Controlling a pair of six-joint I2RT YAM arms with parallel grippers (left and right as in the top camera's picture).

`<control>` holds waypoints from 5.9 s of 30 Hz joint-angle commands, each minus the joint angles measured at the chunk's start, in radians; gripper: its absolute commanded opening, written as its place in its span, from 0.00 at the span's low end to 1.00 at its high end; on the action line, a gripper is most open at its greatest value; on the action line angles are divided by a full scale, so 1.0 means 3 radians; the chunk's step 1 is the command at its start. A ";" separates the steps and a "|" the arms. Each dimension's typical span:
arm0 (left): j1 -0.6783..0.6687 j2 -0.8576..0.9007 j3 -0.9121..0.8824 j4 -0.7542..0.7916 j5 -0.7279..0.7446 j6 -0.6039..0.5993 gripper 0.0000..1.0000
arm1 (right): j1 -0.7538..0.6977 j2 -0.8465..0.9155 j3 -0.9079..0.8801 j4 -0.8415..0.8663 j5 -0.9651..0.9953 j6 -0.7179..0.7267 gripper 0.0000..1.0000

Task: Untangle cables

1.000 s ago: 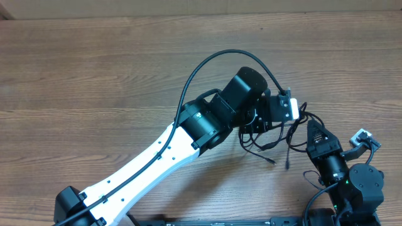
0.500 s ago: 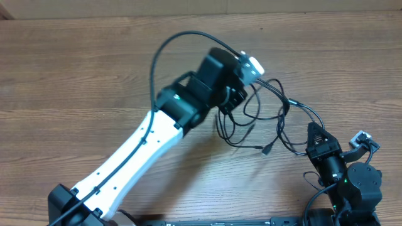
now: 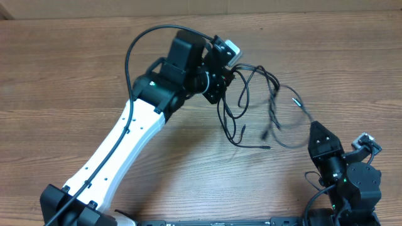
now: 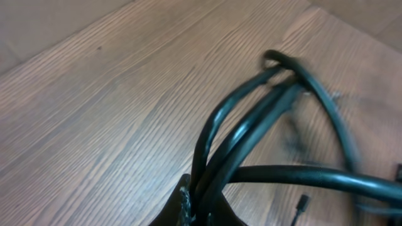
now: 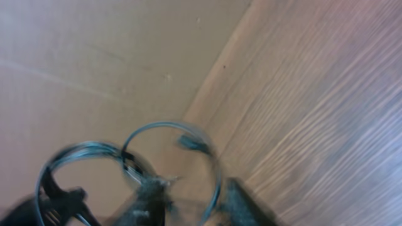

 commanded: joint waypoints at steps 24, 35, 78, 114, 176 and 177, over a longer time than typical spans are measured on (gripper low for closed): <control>-0.0097 -0.0102 0.0051 0.0125 0.1807 0.0994 0.04 | -0.0009 0.0004 0.0024 0.0804 -0.0977 -0.0987 0.89; -0.0197 -0.0102 0.0051 0.0085 0.1804 0.0994 0.04 | -0.0009 0.0004 0.0024 0.0802 -0.0977 -0.0985 0.89; -0.0225 -0.0102 0.0051 -0.0173 0.1757 0.1175 0.04 | -0.0009 0.0004 0.0024 0.0776 -0.0965 -0.0984 0.91; -0.0235 -0.0102 0.0051 0.0046 0.1871 0.1361 0.04 | -0.0009 0.0004 0.0024 0.0535 -0.0567 -0.0802 0.87; -0.0511 -0.0102 0.0051 0.0810 0.2397 -0.0448 0.04 | -0.0009 0.0004 0.0024 0.1002 -0.1212 -0.1059 0.88; -0.0529 -0.0102 0.0051 0.0810 0.2397 -0.0448 0.04 | -0.0009 0.0004 0.0024 0.0989 -0.1199 -0.1058 0.88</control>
